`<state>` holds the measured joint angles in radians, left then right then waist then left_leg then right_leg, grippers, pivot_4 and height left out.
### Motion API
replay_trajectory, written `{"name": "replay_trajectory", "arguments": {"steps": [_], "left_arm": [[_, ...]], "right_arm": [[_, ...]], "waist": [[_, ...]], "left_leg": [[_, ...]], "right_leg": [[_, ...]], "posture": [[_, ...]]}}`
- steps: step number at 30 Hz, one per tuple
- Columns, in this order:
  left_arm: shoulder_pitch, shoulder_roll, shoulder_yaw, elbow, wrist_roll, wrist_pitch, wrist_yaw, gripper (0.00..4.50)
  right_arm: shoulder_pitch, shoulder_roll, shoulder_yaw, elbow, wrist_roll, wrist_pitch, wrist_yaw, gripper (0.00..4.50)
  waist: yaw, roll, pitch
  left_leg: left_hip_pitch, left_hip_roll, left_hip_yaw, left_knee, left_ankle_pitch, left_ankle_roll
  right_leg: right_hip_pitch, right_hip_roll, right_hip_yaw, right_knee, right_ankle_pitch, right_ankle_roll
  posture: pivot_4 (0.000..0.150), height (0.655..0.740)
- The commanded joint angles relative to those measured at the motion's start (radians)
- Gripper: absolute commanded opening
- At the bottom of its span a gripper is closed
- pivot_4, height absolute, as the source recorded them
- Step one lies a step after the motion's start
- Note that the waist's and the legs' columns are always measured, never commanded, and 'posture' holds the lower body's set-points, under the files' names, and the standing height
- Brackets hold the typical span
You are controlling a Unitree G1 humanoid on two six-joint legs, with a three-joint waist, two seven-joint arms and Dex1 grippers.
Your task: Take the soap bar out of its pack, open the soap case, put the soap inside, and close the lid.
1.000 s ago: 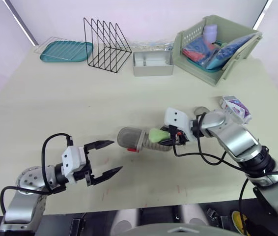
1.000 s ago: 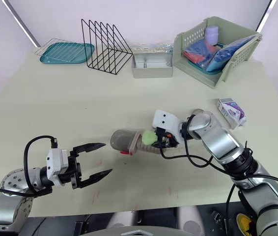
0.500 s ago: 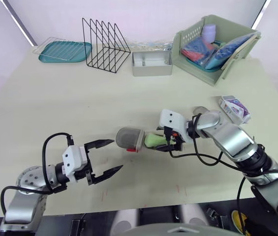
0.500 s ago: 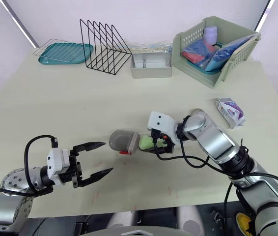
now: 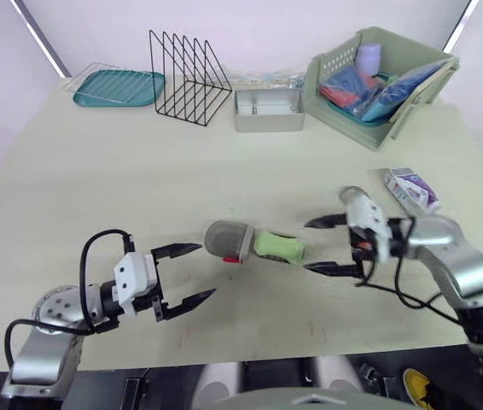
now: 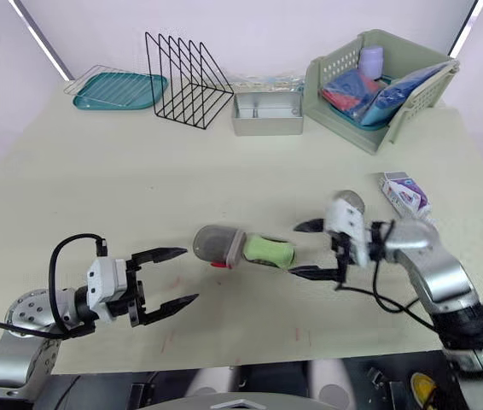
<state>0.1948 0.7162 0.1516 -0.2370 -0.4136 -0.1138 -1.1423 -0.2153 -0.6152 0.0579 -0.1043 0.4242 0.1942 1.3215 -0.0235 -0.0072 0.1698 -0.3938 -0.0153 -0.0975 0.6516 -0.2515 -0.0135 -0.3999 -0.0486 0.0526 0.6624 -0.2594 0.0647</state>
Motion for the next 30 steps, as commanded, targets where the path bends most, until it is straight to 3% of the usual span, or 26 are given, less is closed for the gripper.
{"name": "replay_trajectory", "arguments": {"steps": [1, 9, 15, 22, 30], "left_arm": [[-0.054, 0.036, 0.001, 0.031, 0.006, 0.009, -0.019, 4.50], [-0.259, 0.126, -0.053, 0.153, 0.052, 0.016, -0.113, 4.50], [-0.427, 0.179, -0.148, 0.228, 0.094, 0.054, -0.214, 4.50], [-0.612, 0.168, -0.238, 0.359, 0.143, 0.072, -0.299, 4.50], [-0.714, 0.145, -0.321, 0.480, 0.191, 0.074, -0.384, 4.50]], "right_arm": [[0.060, 0.008, -0.078, 0.044, 0.065, -0.194, 0.116, 4.46], [0.114, 0.032, -0.099, 0.268, 0.078, -0.419, 0.266, 4.46], [0.093, 0.051, -0.094, 0.323, 0.069, -0.473, 0.263, 4.46], [0.084, 0.051, -0.077, 0.344, 0.051, -0.518, 0.274, 4.46], [0.070, 0.045, -0.081, 0.369, 0.045, -0.537, 0.263, 4.46]], "waist": [[-0.004, 0.000, 0.000], [-0.015, 0.000, 0.000], [-0.015, 0.000, 0.000], [-0.017, 0.000, 0.000], [-0.018, 0.000, 0.000]], "left_leg": [[0.001, 0.000, 0.000, 0.000, 0.000, 0.000], [0.002, 0.000, 0.000, 0.000, 0.000, 0.000], [0.002, 0.000, 0.000, -0.001, 0.000, 0.000], [0.002, -0.001, 0.000, 0.000, 0.000, 0.000], [0.002, -0.001, 0.000, 0.000, 0.000, 0.000]], "right_leg": [[0.000, 0.000, 0.000, 0.000, 0.000, 0.000], [0.001, 0.001, 0.000, 0.000, 0.000, 0.000], [0.002, 0.001, 0.001, 0.000, 0.000, 0.000], [0.002, 0.002, 0.001, 0.001, 0.000, 0.000], [0.002, 0.002, 0.001, 0.001, 0.000, 0.000]], "posture": [[0.150, 0.7400], [0.150, 0.7400], [0.150, 0.7400], [0.150, 0.7400], [0.150, 0.7400]]}}
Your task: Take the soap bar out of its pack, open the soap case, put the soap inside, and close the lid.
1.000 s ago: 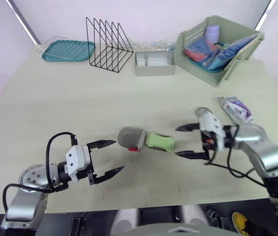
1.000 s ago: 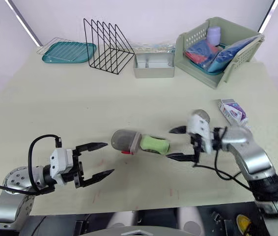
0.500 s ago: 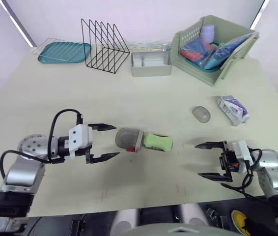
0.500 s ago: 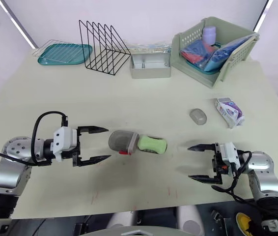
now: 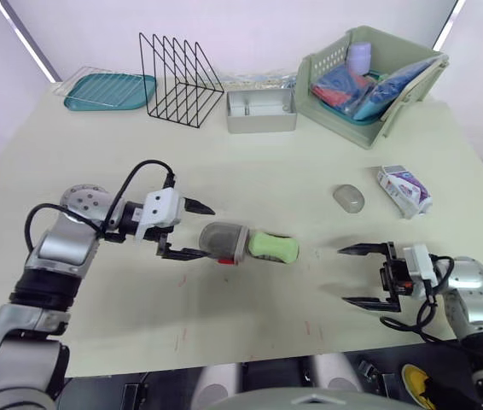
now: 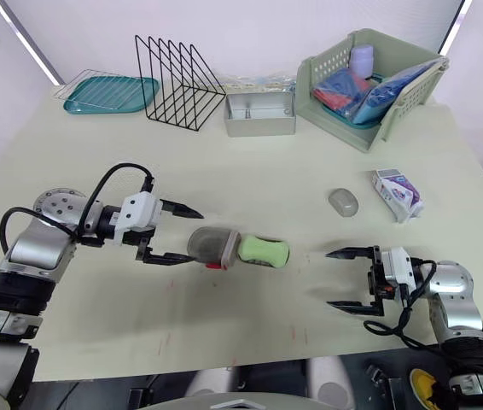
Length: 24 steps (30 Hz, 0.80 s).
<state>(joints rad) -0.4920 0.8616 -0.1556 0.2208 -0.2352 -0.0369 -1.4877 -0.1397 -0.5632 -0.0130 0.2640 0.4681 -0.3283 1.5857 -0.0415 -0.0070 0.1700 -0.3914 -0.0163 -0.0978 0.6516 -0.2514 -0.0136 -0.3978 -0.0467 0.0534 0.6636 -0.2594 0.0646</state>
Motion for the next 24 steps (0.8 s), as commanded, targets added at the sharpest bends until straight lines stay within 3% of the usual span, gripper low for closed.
{"name": "replay_trajectory", "arguments": {"steps": [1, 24], "left_arm": [[-0.032, -0.001, -0.021, 0.028, 0.011, 0.006, -0.052, 4.50], [-0.048, -0.067, -0.072, 0.101, 0.088, -0.073, -0.053, 4.50]], "right_arm": [[-0.003, -0.009, -0.011, 0.000, 0.002, -0.016, -0.003, 4.46], [0.006, -0.019, -0.008, 0.022, -0.023, -0.041, -0.025, 4.46]], "waist": [[0.000, 0.000, 0.000], [0.000, 0.000, 0.000]], "left_leg": [[0.000, 0.000, 0.000, 0.000, 0.000, 0.000], [0.000, 0.000, -0.001, 0.001, 0.000, 0.000]], "right_leg": [[0.000, 0.000, 0.000, 0.000, 0.000, 0.000], [0.000, 0.000, 0.000, 0.001, 0.000, 0.000]], "posture": [[0.150, 0.7400], [0.150, 0.7400]]}}
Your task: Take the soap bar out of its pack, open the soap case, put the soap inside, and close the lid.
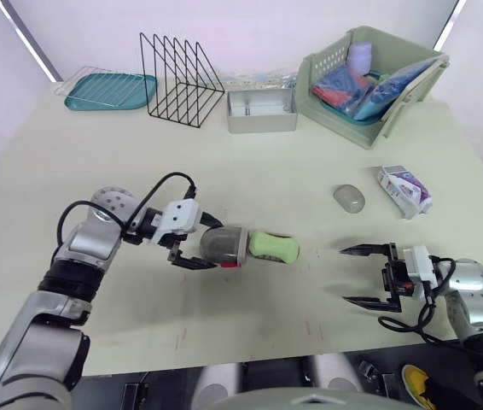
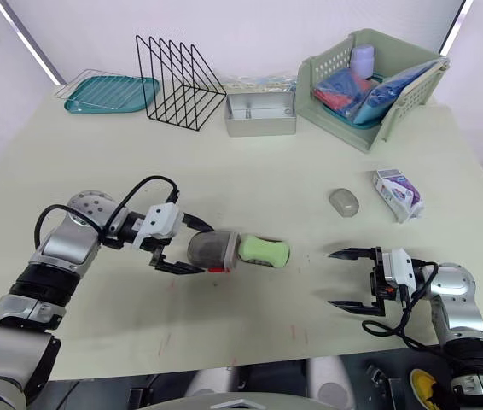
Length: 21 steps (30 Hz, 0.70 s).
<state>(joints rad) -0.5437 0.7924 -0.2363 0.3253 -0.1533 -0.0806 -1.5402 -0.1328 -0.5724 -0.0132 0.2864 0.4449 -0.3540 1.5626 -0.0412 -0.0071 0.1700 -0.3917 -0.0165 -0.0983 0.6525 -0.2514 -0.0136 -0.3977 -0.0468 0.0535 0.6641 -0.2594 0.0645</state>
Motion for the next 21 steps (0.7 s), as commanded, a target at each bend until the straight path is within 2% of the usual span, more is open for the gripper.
{"name": "replay_trajectory", "arguments": {"steps": [1, 15, 18, 19, 21], "left_arm": [[0.005, 0.001, 0.008, 0.000, 0.010, -0.035, 0.003, 4.50], [0.001, -0.027, 0.025, 0.002, -0.008, -0.025, 0.022, 4.50], [0.002, -0.025, 0.025, 0.002, -0.006, -0.022, 0.019, 3.59], [0.003, -0.024, 0.025, 0.002, -0.006, -0.021, 0.020, 3.44], [0.001, -0.025, 0.028, 0.007, -0.001, -0.029, 0.030, 3.45]], "right_arm": [[-0.003, -0.010, -0.008, 0.001, 0.000, -0.014, -0.003, 4.46], [-0.014, -0.017, -0.005, 0.012, -0.007, -0.007, -0.003, 4.46], [-0.017, -0.017, -0.005, 0.014, -0.009, -0.007, -0.003, 4.50], [-0.018, -0.017, -0.005, 0.016, -0.012, -0.008, -0.005, 4.50], [-0.024, -0.016, -0.007, 0.018, -0.017, 0.004, -0.023, 4.50]], "waist": [[0.000, 0.000, 0.000], [0.000, 0.000, 0.000], [0.000, 0.000, 0.000], [0.000, 0.000, 0.000], [0.000, 0.000, 0.000]], "left_leg": [[0.000, 0.000, 0.000, 0.000, 0.000, 0.000], [0.000, 0.000, 0.000, 0.000, 0.000, 0.000], [0.000, 0.000, 0.000, 0.000, 0.000, 0.000], [0.000, 0.000, 0.000, 0.000, 0.000, 0.000], [0.000, 0.000, 0.000, 0.000, 0.000, 0.000]], "right_leg": [[0.000, 0.000, 0.000, 0.000, 0.000, 0.000], [0.000, 0.000, 0.000, 0.000, 0.000, 0.000], [0.000, 0.000, 0.000, 0.000, 0.000, 0.000], [0.000, 0.000, 0.000, 0.000, 0.000, 0.000], [0.000, 0.000, 0.000, 0.000, 0.000, 0.000]], "posture": [[0.150, 0.7400], [0.150, 0.7400], [0.150, 0.7400], [0.150, 0.7400], [0.150, 0.7400]]}}
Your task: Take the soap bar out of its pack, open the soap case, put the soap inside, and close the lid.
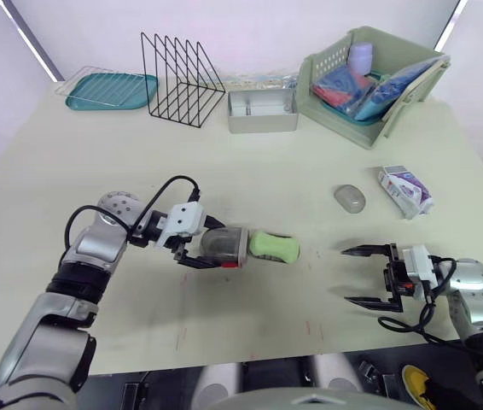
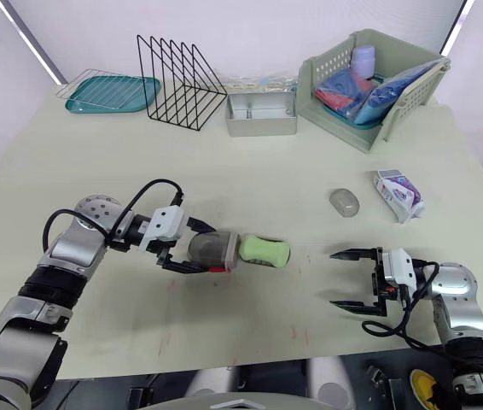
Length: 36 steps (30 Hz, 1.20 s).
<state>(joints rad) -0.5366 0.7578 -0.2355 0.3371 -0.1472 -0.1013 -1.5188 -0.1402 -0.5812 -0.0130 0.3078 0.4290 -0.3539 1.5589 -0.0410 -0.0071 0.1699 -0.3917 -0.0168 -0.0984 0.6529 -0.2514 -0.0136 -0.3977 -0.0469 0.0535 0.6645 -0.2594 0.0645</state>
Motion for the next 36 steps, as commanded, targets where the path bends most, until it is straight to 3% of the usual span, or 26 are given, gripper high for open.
{"name": "replay_trajectory", "arguments": {"steps": [1, 9, 12, 20, 36], "left_arm": [[-0.008, 0.009, 0.029, -0.002, -0.006, -0.011, 0.012, 3.45], [-0.007, 0.015, 0.030, -0.006, -0.007, -0.008, 0.021, 3.45], [0.006, 0.017, 0.032, -0.030, -0.012, 0.004, 0.028, 3.45], [0.041, 0.029, 0.041, -0.077, -0.016, 0.033, 0.044, 3.45], [0.073, 0.038, 0.049, -0.122, -0.021, 0.055, 0.058, 3.45]], "right_arm": [[-0.020, -0.006, -0.007, -0.004, -0.004, 0.006, -0.025, 4.50], [-0.085, -0.014, 0.034, -0.171, -0.019, 0.208, -0.147, 4.50], [-0.180, 0.002, 0.101, -0.314, -0.044, 0.417, -0.264, 4.50], [-0.300, 0.049, 0.300, -0.502, -0.184, 0.699, -0.442, 4.50], [-0.339, 0.065, 0.428, -0.535, -0.294, 0.933, -0.570, 4.50]], "waist": [[0.000, 0.000, 0.000], [-0.001, 0.000, 0.000], [-0.002, 0.000, 0.000], [0.003, 0.000, 0.000], [0.000, 0.000, 0.000]], "left_leg": [[0.000, 0.000, 0.000, 0.000, 0.000, 0.000], [0.000, 0.000, 0.000, 0.000, 0.000, 0.000], [0.000, 0.000, 0.000, 0.000, 0.000, 0.000], [-0.004, -0.003, -0.003, 0.001, 0.000, 0.000], [-0.004, -0.003, -0.004, 0.001, 0.000, 0.000]], "right_leg": [[0.000, 0.000, 0.000, 0.000, 0.000, 0.000], [0.000, 0.000, 0.000, 0.000, 0.000, 0.000], [-0.001, 0.000, 0.000, 0.001, 0.000, 0.000], [-0.003, -0.001, -0.001, 0.001, 0.000, 0.000], [-0.003, -0.001, -0.002, 0.001, 0.000, 0.000]], "posture": [[0.150, 0.7400], [0.150, 0.7400], [0.150, 0.7400], [0.150, 0.7400], [0.150, 0.7400]]}}
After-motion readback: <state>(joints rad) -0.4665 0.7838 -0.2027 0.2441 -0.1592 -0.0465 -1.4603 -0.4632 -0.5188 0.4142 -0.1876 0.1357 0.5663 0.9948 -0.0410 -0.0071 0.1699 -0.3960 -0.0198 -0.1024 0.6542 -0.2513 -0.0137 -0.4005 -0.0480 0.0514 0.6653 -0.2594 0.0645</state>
